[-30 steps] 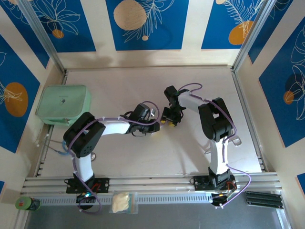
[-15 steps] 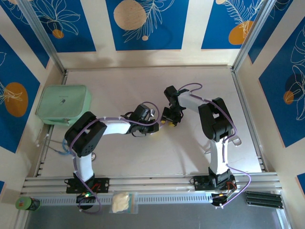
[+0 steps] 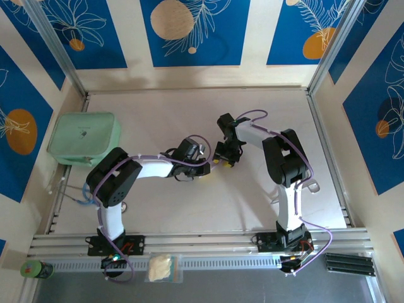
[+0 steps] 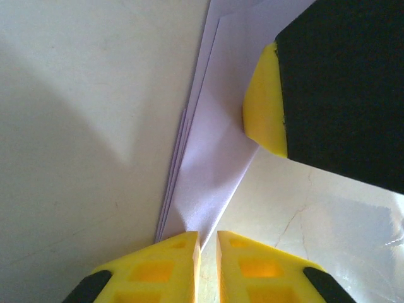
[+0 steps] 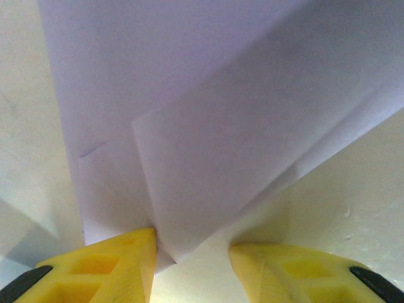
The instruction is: Fold a paper plane with a square sheet of paper (pick it up from the middle)
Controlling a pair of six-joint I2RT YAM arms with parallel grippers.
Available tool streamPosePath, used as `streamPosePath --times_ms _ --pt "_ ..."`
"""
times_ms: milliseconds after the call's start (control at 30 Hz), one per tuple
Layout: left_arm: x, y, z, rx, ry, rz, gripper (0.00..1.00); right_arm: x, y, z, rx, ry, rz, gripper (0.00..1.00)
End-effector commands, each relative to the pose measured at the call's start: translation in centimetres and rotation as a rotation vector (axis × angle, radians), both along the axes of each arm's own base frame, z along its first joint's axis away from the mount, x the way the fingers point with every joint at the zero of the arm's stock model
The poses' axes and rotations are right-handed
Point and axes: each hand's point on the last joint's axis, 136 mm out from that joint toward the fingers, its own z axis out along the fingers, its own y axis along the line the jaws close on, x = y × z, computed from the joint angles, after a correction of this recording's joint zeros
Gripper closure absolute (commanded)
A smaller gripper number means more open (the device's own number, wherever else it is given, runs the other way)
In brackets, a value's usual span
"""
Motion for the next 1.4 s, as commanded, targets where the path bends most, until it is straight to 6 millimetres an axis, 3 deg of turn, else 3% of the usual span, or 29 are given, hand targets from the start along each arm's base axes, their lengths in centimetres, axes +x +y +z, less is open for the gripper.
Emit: streamPosePath --times_ms 0,167,267,433,533,667,867,1100,1367 --pt "-0.6 1.2 -2.2 0.065 0.050 0.022 0.83 -5.0 -4.9 -10.0 -0.266 0.183 0.031 0.56" --pt "-1.2 1.6 -2.8 0.082 0.088 0.016 0.84 -3.7 -3.4 -8.1 -0.188 0.153 0.030 0.56" --pt "-1.5 1.7 -2.9 0.088 0.104 0.009 0.86 -1.6 -2.1 -5.0 -0.104 0.081 0.021 0.56" --pt "-1.9 1.6 -3.3 0.094 0.129 -0.007 0.87 2.5 -0.8 1.9 0.047 -0.082 -0.004 0.53" --pt "-1.9 1.4 -3.4 0.089 0.135 -0.013 0.88 3.5 -0.7 5.3 0.114 -0.154 -0.012 0.51" --pt "-1.9 1.3 -3.3 0.087 0.140 -0.018 0.88 3.1 -1.3 7.6 0.157 -0.218 -0.006 0.51" --pt "-1.9 1.3 -3.2 0.085 0.138 -0.018 0.90 1.5 0.7 7.9 0.286 -0.320 0.070 0.59" --pt "-1.9 1.1 -3.2 0.081 0.140 -0.026 0.91 0.9 3.5 5.7 0.331 -0.312 0.137 0.79" --pt "-2.0 1.1 -3.2 0.081 0.141 -0.025 0.91 0.9 4.2 3.3 0.310 -0.277 0.144 0.82"
